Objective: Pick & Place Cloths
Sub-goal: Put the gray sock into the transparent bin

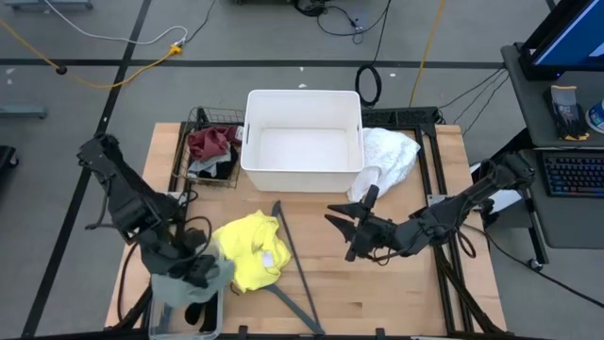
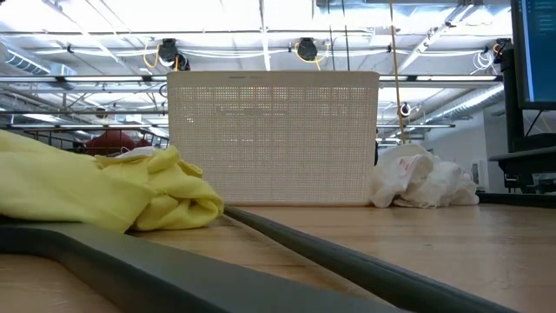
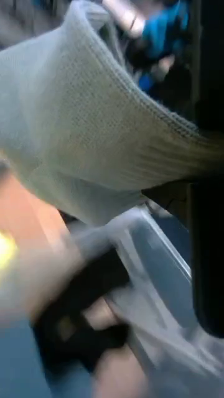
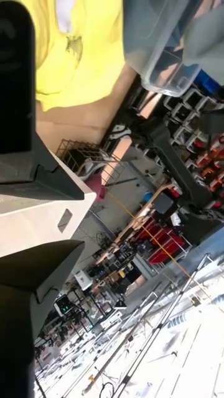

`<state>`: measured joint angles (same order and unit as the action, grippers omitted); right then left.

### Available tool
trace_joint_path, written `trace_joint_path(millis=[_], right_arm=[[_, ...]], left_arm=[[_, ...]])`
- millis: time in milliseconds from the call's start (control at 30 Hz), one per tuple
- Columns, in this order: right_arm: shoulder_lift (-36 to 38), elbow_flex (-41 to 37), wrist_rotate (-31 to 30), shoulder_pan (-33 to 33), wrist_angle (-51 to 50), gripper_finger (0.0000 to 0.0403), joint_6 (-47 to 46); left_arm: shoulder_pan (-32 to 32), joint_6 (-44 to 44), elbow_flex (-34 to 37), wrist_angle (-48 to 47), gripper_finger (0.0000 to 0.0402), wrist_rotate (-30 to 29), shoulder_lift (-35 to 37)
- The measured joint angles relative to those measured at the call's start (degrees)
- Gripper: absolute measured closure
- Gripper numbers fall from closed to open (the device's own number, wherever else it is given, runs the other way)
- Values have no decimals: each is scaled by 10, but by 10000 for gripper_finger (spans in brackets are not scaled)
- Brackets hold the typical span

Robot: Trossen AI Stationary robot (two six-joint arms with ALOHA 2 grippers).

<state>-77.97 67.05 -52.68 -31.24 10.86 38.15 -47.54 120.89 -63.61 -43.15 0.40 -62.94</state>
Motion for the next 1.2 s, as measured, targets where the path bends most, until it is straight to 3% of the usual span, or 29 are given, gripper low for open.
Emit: trace_joint_path(millis=[200, 400, 767, 967, 1200], right_arm=[[0, -14, 0, 0, 13, 298, 0], [0, -14, 0, 0, 13, 300, 0], [0, -14, 0, 0, 13, 298, 0], [0, -14, 0, 0, 13, 298, 1], [0, -14, 0, 0, 13, 298, 0]], left_arm=[[-37, 100, 0, -70, 400, 71, 0], [-55, 176, 0, -112, 400, 71, -5], [-54, 187, 0, -141, 400, 72, -99], [-55, 173, 0, -165, 392, 118, -150], [-56, 144, 0, -171, 394, 113, -192]])
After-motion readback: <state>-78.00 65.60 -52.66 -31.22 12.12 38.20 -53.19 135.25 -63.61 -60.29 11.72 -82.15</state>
